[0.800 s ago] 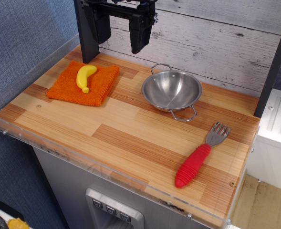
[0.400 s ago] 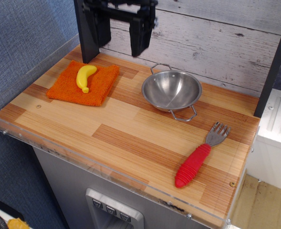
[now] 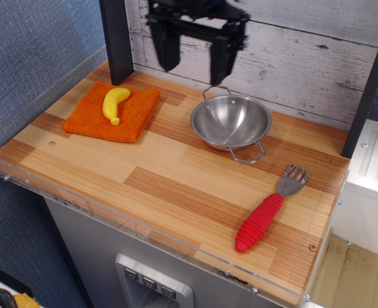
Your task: Move metal bowl to left of red fork
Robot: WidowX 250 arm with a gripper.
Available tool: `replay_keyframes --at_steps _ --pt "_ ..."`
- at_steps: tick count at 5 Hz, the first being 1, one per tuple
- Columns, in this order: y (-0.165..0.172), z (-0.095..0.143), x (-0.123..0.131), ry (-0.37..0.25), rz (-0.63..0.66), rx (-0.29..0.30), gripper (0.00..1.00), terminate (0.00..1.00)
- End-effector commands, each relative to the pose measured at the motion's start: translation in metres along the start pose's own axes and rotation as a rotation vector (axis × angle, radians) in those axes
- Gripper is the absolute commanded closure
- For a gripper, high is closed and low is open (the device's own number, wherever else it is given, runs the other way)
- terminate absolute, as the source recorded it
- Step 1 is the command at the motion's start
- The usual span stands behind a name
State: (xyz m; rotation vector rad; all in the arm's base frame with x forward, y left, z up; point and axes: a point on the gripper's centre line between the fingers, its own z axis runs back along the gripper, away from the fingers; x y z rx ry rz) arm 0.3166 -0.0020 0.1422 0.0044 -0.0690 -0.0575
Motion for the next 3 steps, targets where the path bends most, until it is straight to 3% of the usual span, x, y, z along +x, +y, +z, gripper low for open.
replay_keyframes --at_steps 1,3 --pt "-0.028 0.006 0.022 -0.062 -0.030 0.023 0.00 0.00" --pt "-0.037 -0.011 0.040 -0.085 -0.010 0.022 0.00 0.00"
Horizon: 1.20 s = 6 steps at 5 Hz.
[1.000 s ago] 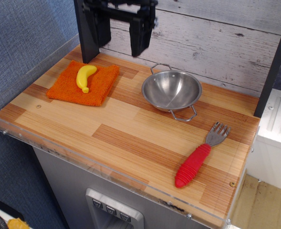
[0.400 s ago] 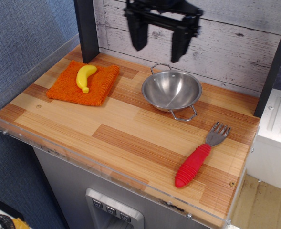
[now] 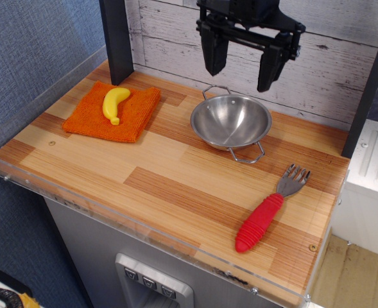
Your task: Move metal bowl to left of red fork
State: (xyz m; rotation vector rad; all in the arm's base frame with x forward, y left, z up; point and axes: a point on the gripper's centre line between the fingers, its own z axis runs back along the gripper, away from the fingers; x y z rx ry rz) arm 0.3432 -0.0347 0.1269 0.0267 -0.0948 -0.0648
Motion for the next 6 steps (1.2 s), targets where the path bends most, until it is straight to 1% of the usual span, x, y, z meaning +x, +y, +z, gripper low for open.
replay_keyframes --at_steps 1,2,4,5,6 --pt "-0.007 -0.005 0.021 -0.076 0.008 -0.012 0.00 0.00" --pt "-0.010 -0.015 0.025 -0.088 0.015 0.010 0.00 0.00" --pt "-0.020 -0.037 0.028 -0.107 0.017 0.026 0.00 0.00" --pt "-0.022 -0.049 0.029 -0.105 0.021 0.033 0.00 0.00" --pt "-0.020 -0.066 0.029 -0.086 0.044 -0.016 0.00 0.00"
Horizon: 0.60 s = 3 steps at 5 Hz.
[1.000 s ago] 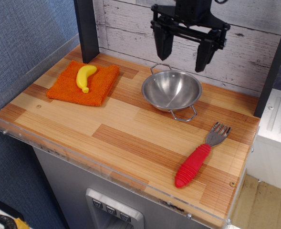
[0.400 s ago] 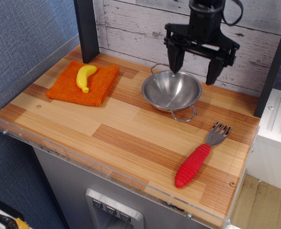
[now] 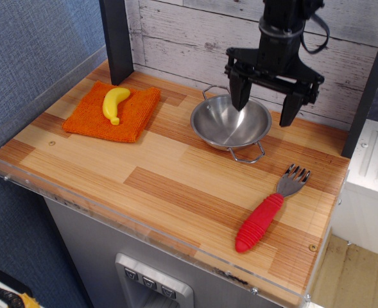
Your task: Move metal bowl to left of red fork
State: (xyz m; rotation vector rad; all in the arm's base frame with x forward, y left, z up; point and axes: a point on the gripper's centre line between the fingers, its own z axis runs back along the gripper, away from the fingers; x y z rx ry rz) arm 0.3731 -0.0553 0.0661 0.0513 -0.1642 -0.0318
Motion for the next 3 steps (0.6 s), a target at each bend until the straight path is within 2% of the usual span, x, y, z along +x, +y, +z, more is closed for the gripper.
replay_keyframes --at_steps 1,2,3 --pt "0.001 -0.020 0.003 0.021 0.013 -0.062 0.00 0.00" --pt "0.000 -0.036 0.003 0.051 0.008 -0.077 0.00 0.00" --pt "0.000 -0.045 0.002 0.049 0.017 -0.072 1.00 0.00"
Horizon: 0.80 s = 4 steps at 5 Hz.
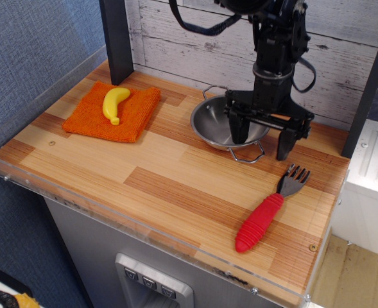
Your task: Move metal bowl to left of red fork
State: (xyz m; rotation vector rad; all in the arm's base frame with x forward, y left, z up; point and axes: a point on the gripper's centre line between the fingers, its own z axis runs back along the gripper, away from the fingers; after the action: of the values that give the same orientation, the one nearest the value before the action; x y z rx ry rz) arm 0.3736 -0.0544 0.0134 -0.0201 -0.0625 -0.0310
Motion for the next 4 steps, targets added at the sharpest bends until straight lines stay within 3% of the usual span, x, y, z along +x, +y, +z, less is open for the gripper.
replay_keyframes --at_steps 1,3,4 --pt "0.000 0.007 0.010 -0.049 0.005 -0.004 1.00 0.00" --pt "-0.004 0.025 0.007 -0.065 0.006 -0.013 1.00 0.00" --pt "-0.005 0.048 0.006 -0.085 0.007 -0.024 1.00 0.00"
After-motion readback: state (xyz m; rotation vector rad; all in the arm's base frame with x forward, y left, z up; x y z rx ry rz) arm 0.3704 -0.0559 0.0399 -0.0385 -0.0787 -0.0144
